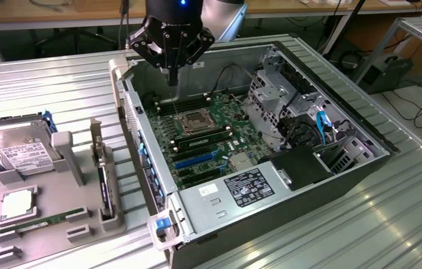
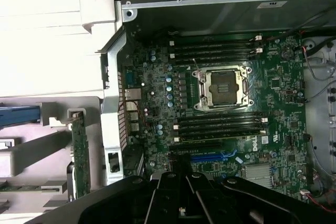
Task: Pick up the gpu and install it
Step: 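Reach for the gpu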
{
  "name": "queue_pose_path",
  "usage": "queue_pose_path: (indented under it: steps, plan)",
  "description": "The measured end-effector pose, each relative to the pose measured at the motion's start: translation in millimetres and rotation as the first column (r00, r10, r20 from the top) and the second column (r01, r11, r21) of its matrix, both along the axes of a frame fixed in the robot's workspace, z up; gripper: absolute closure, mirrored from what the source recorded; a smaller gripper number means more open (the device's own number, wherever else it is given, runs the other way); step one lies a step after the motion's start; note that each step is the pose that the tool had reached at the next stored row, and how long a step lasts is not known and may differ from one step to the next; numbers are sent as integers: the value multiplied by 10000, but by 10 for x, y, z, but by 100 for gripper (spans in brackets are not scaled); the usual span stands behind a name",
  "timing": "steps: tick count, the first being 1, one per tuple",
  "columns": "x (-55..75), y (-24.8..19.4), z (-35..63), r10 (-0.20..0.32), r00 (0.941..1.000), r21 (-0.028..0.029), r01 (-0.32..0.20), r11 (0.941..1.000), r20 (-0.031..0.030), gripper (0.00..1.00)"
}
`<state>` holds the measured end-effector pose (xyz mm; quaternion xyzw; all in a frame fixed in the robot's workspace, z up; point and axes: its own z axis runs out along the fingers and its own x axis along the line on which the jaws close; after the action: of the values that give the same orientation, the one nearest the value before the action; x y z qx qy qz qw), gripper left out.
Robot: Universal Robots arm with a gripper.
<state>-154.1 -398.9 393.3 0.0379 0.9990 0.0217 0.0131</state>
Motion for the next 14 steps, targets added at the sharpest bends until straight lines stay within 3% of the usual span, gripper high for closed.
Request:
queue_pose_path:
  steps: [14]
  plan:
    - [-70,0,0,0,10000,0,0,10000,0,89]
